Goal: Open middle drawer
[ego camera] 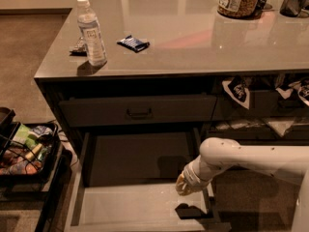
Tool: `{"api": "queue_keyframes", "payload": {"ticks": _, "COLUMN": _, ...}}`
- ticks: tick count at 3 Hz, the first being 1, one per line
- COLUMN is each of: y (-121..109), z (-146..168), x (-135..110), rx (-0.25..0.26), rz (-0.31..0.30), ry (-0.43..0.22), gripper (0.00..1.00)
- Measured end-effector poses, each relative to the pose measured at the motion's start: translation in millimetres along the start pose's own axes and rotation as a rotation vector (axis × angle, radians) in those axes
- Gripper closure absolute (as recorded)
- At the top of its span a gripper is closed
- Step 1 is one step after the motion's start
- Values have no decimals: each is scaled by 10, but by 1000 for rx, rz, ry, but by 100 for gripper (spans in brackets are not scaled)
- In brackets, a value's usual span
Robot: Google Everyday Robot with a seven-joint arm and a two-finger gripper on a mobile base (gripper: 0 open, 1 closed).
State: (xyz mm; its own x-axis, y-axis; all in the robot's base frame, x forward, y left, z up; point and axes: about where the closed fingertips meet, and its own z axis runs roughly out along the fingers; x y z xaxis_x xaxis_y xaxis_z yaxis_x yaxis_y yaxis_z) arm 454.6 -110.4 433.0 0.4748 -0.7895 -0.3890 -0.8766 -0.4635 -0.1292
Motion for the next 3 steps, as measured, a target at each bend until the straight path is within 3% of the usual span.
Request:
{"api": "queue_keyframes", "payload": {"ticks": 1, "y": -54, "z": -482, "x": 177, "rx": 67, "rz": 46, "ry": 47, "gripper": 100}}
{"api": "queue_keyframes", "payload": {"ticks": 2, "y": 235, "z": -1008, "x": 469, "rx": 158, "rz": 148, "ry": 125, "gripper": 100}}
{"api": "queue_keyframes", "payload": {"ticks": 3, "y": 693, "z": -1421, "x": 817, "rx": 276, "rz": 262, "ry": 183, "gripper": 100}}
